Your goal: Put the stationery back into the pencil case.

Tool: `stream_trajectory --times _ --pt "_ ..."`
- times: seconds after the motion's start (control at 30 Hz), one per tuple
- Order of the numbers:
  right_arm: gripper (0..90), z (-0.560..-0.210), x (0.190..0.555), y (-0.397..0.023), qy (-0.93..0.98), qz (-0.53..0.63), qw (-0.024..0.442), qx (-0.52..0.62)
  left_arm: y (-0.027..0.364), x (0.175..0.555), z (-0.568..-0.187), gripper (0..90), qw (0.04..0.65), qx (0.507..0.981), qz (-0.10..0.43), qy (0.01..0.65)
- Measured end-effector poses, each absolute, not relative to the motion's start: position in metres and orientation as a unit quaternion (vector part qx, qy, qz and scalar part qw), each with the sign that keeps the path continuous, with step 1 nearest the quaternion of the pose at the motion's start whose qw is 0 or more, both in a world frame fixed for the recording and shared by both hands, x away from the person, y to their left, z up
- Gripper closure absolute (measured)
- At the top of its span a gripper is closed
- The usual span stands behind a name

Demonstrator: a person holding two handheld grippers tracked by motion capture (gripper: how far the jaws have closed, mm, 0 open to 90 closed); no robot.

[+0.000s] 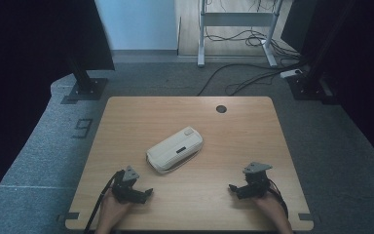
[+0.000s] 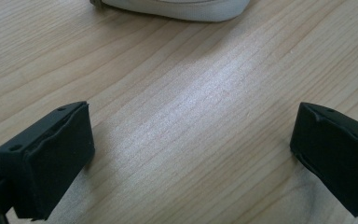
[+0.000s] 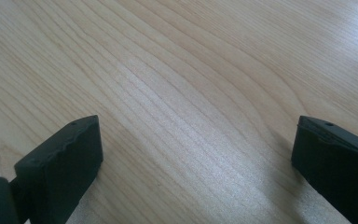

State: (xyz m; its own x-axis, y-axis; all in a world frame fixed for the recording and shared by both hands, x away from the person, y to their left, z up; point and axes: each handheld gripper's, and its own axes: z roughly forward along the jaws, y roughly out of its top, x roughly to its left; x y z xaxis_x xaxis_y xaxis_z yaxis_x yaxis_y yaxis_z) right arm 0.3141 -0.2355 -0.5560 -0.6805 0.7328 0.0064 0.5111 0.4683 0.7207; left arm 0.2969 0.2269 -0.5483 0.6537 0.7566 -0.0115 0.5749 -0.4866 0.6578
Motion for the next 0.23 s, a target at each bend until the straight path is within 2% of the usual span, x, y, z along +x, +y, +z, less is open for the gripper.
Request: stream_trajectory --times 0.23 --pt "1.6 -0.5565 0.3128 -0.2355 0.841 0.360 0.156 0.372 0.2264 0.2966 -0.5485 0.0 0.321 0.850 0.143 0.393"
